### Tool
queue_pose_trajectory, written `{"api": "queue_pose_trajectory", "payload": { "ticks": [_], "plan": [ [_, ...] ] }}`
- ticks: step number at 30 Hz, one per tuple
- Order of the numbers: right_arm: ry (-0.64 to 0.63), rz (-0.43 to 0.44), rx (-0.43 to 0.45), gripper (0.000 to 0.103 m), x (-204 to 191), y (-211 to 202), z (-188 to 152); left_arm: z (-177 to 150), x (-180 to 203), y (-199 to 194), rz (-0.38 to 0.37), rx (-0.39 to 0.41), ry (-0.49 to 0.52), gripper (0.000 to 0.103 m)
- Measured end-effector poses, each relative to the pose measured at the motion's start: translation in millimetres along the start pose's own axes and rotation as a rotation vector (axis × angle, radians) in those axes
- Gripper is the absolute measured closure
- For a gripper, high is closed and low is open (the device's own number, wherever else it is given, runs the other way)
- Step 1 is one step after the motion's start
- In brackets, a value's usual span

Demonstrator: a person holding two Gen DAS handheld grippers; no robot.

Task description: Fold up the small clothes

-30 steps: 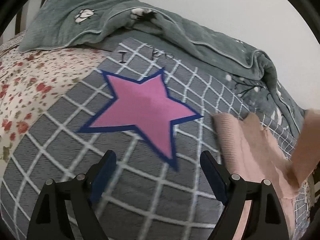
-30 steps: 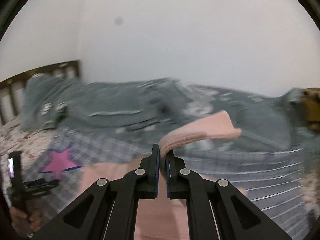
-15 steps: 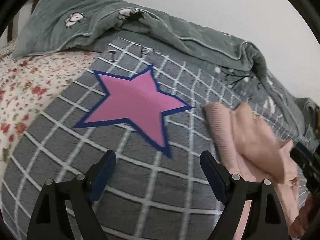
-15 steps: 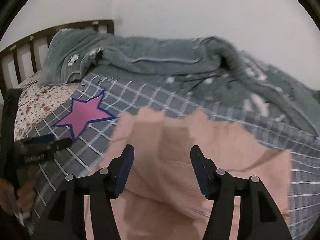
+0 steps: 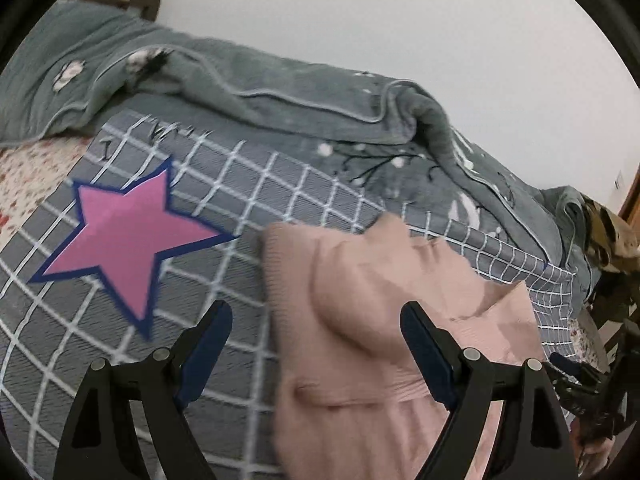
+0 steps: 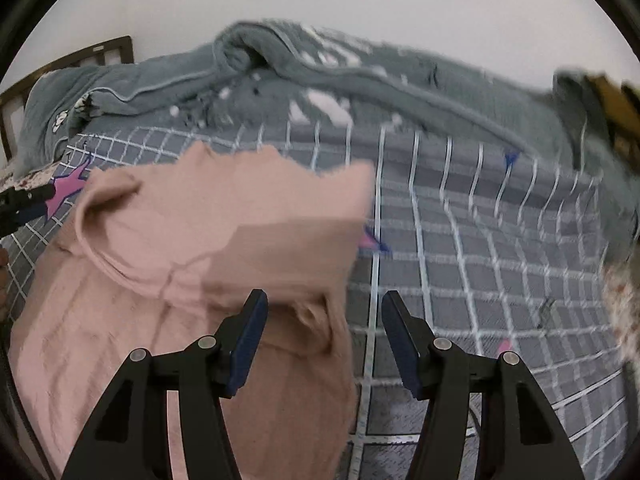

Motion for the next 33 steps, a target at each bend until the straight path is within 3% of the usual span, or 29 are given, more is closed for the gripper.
{"api": "queue_pose_trajectory", "payload": {
  "ticks": [6, 11, 14, 16, 21, 29, 33],
  "plan": [
    [-0.008, -0.027, -0.053, 0.045, 1.3, 33.8, 12.2, -1.7, 17.4, 13.4, -0.01, -0.016, 0.02, 0.018],
    [0.058, 0.021, -0.011, 0.045, 13.7, 34.2, 10.8, -3.6, 35.1, 25.0, -0.038, -0.033, 0.026, 0.018],
    [0.126, -0.074, 0.052, 0.045, 44.3, 25.0, 13.4, -5.3, 46.5, 29.0, -0.039, -0.034, 0.048, 0.017],
    [0.179, -0.087, 0.059, 0.045, 62.2, 24.3, 8.8, -8.8, 51.4, 32.1, -0.044, -0.044, 0.055, 0.017],
    [0.177, 0.001, -0.005, 0.043, 63.8, 29.4, -3.0, -17.5, 55.2, 38.8, -0.028, -0.073, 0.093, 0.017],
    [0.122, 0.091, 0.2, 0.04, 52.3, -24.4, 15.6, -15.8, 54.5, 40.7, -0.027, -0.068, 0.073, 0.017],
    [0.091, 0.197, 0.189, 0.04, 12.1, -24.7, 26.4, -10.6, 42.5, 33.5, -0.005, -0.035, 0.037, 0.017]
  ]
}}
Point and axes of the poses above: each gripper's, at about its wrist camera, not at the fingertips, and y roughly the way its jaws point, x to its right, z to its top, the point moved 5 cm from there along y, roughly the way its jaws point, and after that the axes turned 4 degrees about x, right-handed, at the moved point
